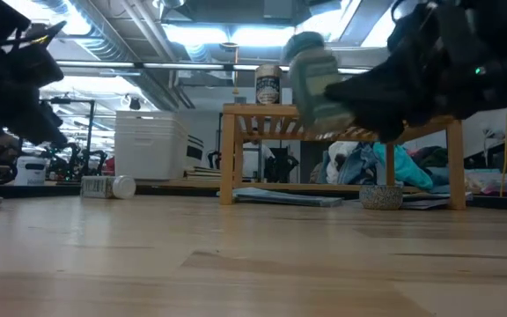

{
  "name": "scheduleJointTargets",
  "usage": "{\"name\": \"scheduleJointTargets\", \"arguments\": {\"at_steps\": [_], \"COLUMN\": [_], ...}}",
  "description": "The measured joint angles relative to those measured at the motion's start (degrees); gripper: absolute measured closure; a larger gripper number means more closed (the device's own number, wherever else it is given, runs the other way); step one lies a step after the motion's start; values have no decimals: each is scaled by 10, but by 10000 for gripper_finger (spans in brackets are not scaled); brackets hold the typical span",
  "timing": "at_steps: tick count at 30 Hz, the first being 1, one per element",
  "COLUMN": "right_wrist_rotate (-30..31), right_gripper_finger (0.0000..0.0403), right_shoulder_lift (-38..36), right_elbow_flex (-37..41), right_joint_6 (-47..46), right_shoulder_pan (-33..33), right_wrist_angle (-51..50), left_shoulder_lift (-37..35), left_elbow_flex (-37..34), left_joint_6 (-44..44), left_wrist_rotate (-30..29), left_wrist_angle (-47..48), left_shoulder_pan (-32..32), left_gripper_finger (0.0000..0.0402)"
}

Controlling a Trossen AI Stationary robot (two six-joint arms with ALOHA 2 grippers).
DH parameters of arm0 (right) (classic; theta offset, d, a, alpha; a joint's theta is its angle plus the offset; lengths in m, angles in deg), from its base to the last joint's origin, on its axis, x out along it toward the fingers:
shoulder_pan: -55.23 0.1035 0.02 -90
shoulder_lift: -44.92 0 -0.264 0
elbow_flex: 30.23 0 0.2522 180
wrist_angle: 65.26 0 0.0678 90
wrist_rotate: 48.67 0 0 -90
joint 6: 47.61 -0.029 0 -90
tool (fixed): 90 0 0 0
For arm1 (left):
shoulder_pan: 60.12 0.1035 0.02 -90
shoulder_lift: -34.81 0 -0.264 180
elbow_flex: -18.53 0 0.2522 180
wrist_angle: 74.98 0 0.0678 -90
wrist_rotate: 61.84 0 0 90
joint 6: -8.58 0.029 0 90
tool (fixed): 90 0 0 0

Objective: Shelf spices
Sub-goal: Remove the green seasoning bottle from the shelf

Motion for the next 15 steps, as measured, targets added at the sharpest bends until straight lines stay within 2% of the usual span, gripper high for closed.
{"name": "scheduleJointTargets", "arguments": {"at_steps": [6,15], "right_wrist_rotate": [-5,-79], "right_gripper_finger": [201,201], "right_shoulder_lift": [94,168], "right_elbow_flex": [-62,-143], "right_joint_6": [-15,-9], "right_shoulder_pan": [-17,-65], "right_wrist_angle": [29,49], "left_shoulder_lift": [0,0], "left_elbow_flex": [1,1], "left_joint_6": [0,0], "left_wrist_rotate": [1,0], "left_wrist_angle": [28,28], "left_shoulder_pan": [0,0], "left_gripper_finger": [402,402]}}
